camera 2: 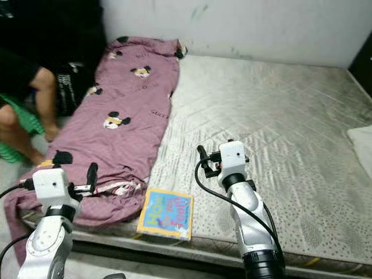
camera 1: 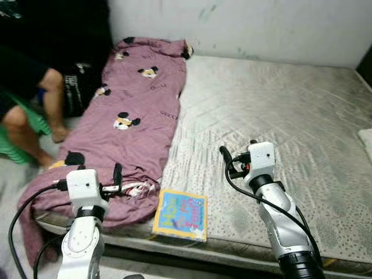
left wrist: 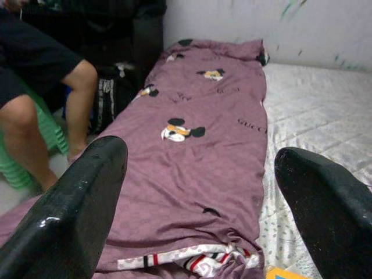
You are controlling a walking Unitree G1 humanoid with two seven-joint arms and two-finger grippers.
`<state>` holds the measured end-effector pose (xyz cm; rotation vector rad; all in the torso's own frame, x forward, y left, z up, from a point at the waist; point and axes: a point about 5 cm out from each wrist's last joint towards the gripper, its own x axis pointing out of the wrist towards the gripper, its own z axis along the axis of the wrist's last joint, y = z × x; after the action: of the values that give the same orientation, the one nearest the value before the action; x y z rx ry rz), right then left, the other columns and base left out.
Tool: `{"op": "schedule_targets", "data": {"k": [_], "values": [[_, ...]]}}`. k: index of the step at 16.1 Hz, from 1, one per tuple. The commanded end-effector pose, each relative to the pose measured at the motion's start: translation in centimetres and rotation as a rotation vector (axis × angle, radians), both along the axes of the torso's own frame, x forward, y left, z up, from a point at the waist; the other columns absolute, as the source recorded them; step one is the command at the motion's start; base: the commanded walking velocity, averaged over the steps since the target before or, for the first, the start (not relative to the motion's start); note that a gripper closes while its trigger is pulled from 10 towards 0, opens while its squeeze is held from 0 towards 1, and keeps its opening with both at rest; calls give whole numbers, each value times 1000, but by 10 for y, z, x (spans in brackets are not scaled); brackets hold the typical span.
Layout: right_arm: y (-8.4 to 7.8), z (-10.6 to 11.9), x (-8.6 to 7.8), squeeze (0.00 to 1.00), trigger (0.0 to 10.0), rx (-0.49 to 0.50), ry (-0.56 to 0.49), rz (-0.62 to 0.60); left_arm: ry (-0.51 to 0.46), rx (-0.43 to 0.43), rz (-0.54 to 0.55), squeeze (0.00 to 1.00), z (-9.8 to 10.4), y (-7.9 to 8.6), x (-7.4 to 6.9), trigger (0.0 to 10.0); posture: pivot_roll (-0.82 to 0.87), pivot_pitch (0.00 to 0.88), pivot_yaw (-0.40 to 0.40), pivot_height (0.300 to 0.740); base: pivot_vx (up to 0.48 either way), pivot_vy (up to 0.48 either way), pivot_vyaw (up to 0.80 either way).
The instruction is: Clean up the room
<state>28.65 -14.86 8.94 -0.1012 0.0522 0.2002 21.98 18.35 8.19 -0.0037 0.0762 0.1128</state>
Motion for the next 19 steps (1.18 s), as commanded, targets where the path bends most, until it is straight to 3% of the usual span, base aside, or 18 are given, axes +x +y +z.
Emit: {"op": "schedule_targets", "data": {"k": [1, 11, 14, 19], "values": [[-2, 4, 3, 0, 10000, 1, -5, -13, -3, -6, -11, 0, 1, -4, 4, 10000, -41, 0, 7, 740, 0, 0, -712], [6, 6, 10, 0, 10000, 8, -9, -4, 0, -34, -14, 0, 3, -9, 8, 10000, -31, 0, 10, 740, 0, 0, -765], [6, 7, 12, 0, 10000, 6, -11, -2, -3, -62, -4, 0, 3, -9, 10, 10000, -36, 0, 6, 740, 0, 89, 0], [7, 8, 13, 0, 10000, -1, -9, 6, -1, -76, -6, 0, 3, -11, 12, 10000, -38, 0, -2, 740, 0, 480, 0]]}}
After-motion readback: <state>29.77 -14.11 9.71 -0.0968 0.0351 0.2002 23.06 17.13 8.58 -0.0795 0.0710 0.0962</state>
